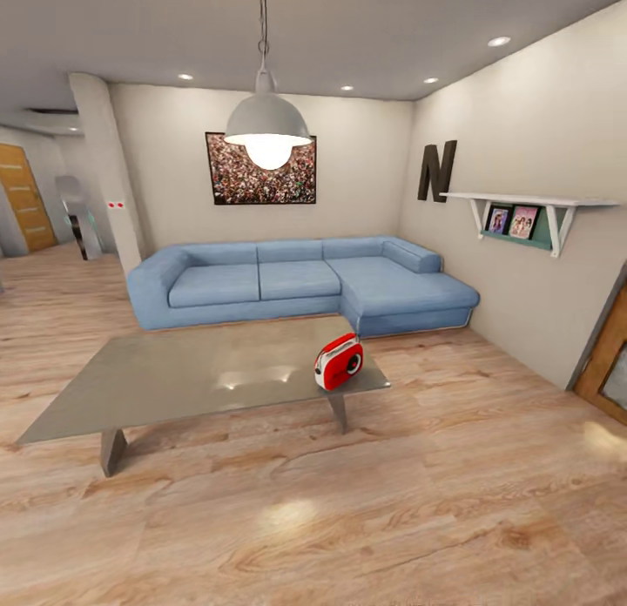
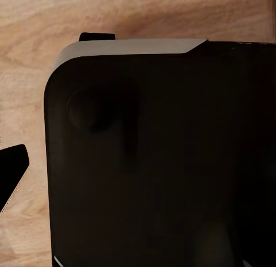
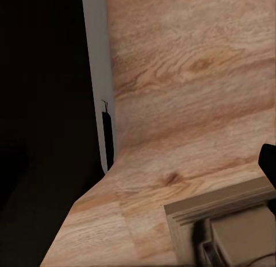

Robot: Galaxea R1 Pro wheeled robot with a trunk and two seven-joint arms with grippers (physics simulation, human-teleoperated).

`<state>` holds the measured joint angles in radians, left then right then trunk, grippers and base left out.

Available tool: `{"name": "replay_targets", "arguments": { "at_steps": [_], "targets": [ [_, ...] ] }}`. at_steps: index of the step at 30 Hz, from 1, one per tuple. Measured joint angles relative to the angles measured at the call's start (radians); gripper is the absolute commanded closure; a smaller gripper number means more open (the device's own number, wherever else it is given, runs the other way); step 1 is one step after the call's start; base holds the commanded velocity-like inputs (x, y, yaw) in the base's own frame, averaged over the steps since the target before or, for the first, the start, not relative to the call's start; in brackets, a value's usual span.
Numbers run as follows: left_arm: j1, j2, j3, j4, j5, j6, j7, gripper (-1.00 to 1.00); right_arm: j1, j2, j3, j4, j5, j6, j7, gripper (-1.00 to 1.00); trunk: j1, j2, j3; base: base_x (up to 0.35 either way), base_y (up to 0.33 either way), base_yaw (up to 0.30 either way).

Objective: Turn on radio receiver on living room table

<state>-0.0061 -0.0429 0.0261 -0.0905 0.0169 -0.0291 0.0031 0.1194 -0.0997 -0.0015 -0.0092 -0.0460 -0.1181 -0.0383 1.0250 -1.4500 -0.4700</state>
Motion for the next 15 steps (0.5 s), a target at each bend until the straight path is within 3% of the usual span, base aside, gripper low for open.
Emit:
{"name": "replay_targets", "arguments": {
  "at_steps": [15],
  "targets": [
    [0.0, 0.001, 0.0, 0.0, 0.04, 0.003, 0.0, -1.0, 0.0, 0.0, 0.0, 0.0, 0.0, 0.0, 0.0, -1.0, 0.0, 0.0, 0.0, 0.0, 0.0, -0.287]
  ]
}}
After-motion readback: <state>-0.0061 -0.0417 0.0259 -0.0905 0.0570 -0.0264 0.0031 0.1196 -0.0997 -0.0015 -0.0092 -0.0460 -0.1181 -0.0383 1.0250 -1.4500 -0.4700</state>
